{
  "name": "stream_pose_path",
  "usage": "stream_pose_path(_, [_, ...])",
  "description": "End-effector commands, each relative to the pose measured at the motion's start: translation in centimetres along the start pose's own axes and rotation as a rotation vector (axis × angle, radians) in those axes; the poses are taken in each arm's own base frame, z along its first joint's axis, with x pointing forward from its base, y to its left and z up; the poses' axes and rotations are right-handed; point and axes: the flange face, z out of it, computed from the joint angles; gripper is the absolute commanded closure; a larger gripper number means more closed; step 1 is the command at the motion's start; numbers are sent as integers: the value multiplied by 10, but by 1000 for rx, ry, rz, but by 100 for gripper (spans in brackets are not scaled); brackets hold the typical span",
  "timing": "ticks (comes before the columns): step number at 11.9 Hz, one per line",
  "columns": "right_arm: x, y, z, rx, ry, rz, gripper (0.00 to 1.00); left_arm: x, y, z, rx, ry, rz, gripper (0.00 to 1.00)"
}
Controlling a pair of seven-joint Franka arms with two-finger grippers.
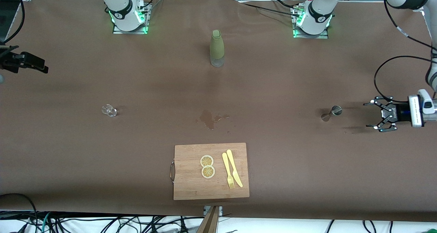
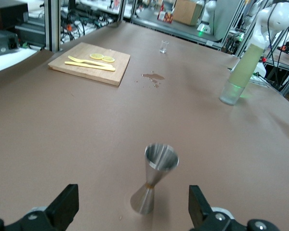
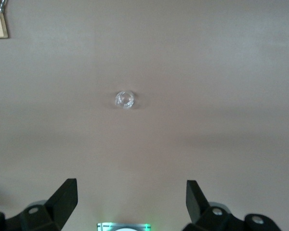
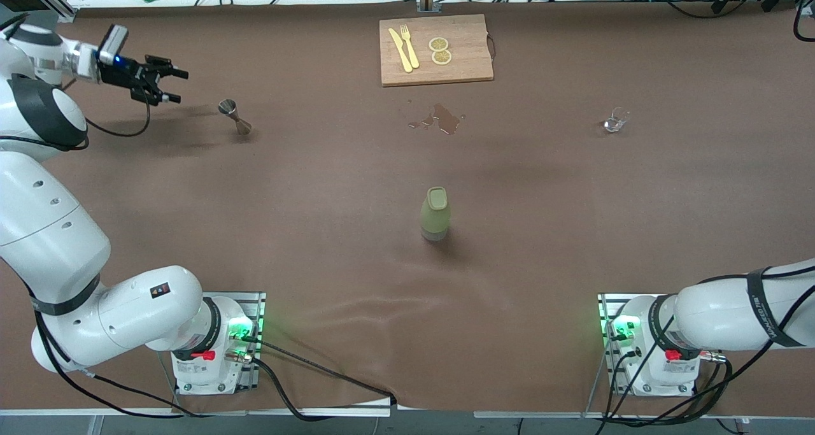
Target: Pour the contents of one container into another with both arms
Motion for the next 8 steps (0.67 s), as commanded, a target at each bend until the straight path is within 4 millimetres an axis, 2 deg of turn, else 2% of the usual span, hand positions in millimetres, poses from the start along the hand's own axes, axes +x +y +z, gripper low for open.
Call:
stream_pose_path(1, [-8, 0, -4, 19, -23, 18, 0, 78, 15, -15, 25, -135, -130, 0])
stream_pose_path(3, [-4, 6, -18, 16, 9, 27, 0, 144, 30, -21, 54, -239, -269, 0])
stream_pose_path(5, [-3, 3, -16, 16, 8, 23, 0, 208, 44, -13, 111, -330, -368, 0])
stream_pose_path(7, [-3, 4, -16, 16, 6, 18, 0, 255, 53, 3, 181, -430, -444, 0])
stream_pose_path(8, [-3, 4, -16, 14, 8, 17, 0, 270, 58, 10, 212, -477, -501, 0])
